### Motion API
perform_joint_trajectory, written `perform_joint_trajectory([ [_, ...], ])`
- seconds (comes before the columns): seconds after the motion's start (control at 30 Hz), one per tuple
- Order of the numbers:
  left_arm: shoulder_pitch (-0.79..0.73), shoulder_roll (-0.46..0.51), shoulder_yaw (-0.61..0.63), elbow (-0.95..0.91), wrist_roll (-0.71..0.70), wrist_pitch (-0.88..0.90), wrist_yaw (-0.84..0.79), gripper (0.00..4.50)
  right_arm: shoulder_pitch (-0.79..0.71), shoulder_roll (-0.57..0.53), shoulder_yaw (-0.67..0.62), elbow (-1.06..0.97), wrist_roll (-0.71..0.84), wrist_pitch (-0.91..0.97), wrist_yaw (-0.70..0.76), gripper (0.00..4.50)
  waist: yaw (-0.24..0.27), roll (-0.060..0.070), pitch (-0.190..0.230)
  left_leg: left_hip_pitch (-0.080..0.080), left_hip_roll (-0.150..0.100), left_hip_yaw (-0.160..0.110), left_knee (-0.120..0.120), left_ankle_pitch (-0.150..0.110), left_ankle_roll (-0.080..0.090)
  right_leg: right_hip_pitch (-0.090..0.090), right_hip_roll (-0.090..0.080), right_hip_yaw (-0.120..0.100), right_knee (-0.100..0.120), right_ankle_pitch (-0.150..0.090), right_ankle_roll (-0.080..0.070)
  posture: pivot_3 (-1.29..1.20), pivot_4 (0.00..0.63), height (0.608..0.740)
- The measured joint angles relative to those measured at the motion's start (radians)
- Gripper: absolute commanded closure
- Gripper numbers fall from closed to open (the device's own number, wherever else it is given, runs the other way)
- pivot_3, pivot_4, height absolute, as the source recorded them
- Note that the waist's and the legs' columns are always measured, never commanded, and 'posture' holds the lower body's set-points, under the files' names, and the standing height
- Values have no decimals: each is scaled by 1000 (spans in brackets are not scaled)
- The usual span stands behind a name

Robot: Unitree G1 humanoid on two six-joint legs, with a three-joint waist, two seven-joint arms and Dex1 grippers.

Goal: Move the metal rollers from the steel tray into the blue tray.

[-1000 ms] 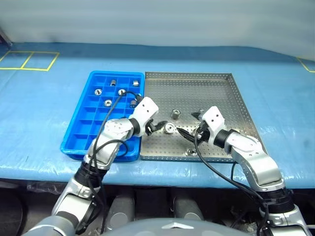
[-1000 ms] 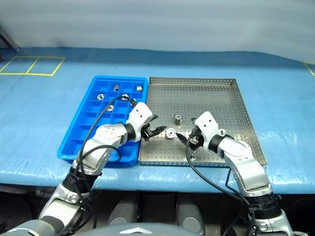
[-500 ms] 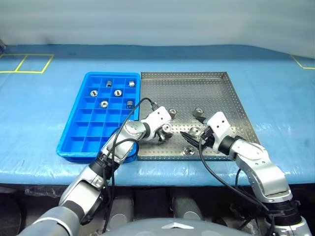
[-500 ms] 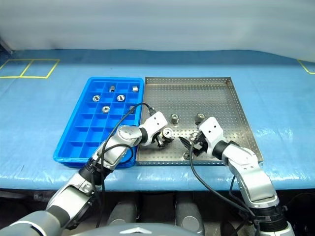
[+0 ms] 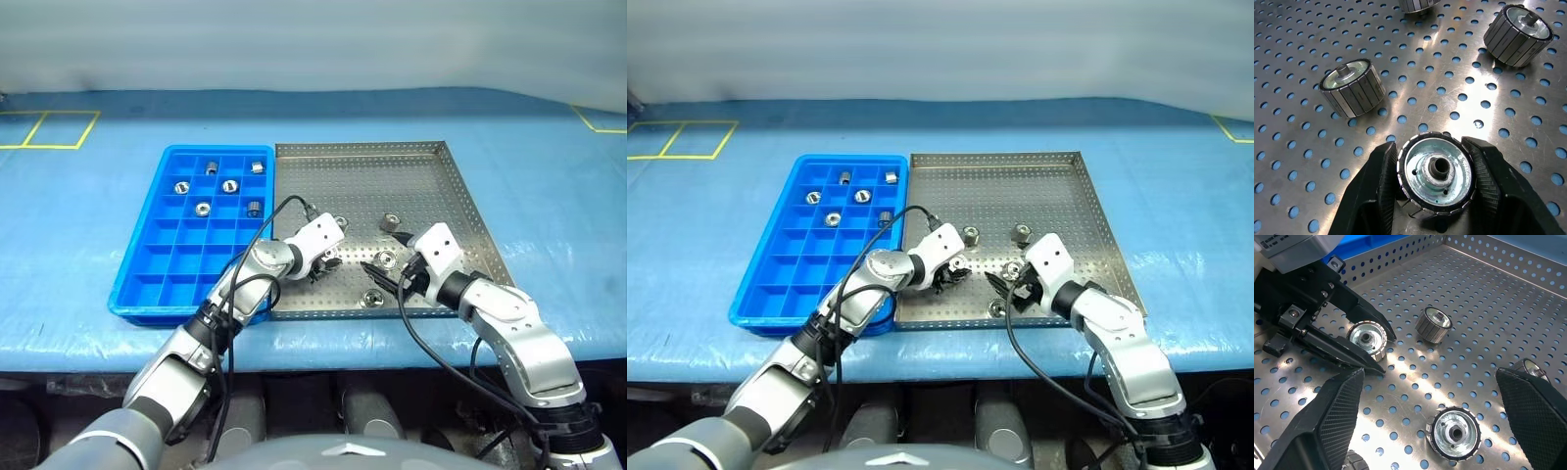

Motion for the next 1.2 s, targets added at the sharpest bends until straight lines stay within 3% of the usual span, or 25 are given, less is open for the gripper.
perform_joint_trajectory([
  [0.17,16,-2,53,-62,-22,13,11,2671,-28,7,25,24,0,-1,20,0,1,0,0,0,0,0,0,0,0,0,0,0,0,0,0,7,150,740],
  [0.4,63,8,220,-327,-144,123,15,2671,-50,8,96,66,6,-13,98,0,1,0,0,0,0,0,-1,0,0,0,0,0,0,0,0,58,150,740],
  [0.53,108,70,324,-470,-169,199,69,2671,-76,10,122,82,6,-34,133,0,4,0,0,1,1,-1,-1,0,1,0,1,0,1,0,0,95,150,740],
  [0.63,173,129,396,-553,-102,232,183,2671,-94,18,137,95,4,-48,142,0,7,-1,0,1,1,-1,-1,0,1,0,1,0,1,0,0,126,150,740],
  [0.8,209,125,521,-558,45,272,432,2671,-121,26,155,130,-5,-52,153,0,45,-2,1,1,0,-1,-1,1,0,1,0,-1,0,0,0,148,150,740],
  [0.93,215,75,535,-530,122,269,571,2671,-141,33,167,143,-9,-59,156,0,73,-2,1,0,-1,-2,-1,1,0,1,-1,-2,-1,1,1,151,150,740],
  [1.2,237,69,511,-416,153,255,609,2671,-139,35,167,143,-13,-69,150,0,77,-2,1,0,-1,-2,-1,1,0,1,-1,-2,-1,1,1,130,150,740],
])
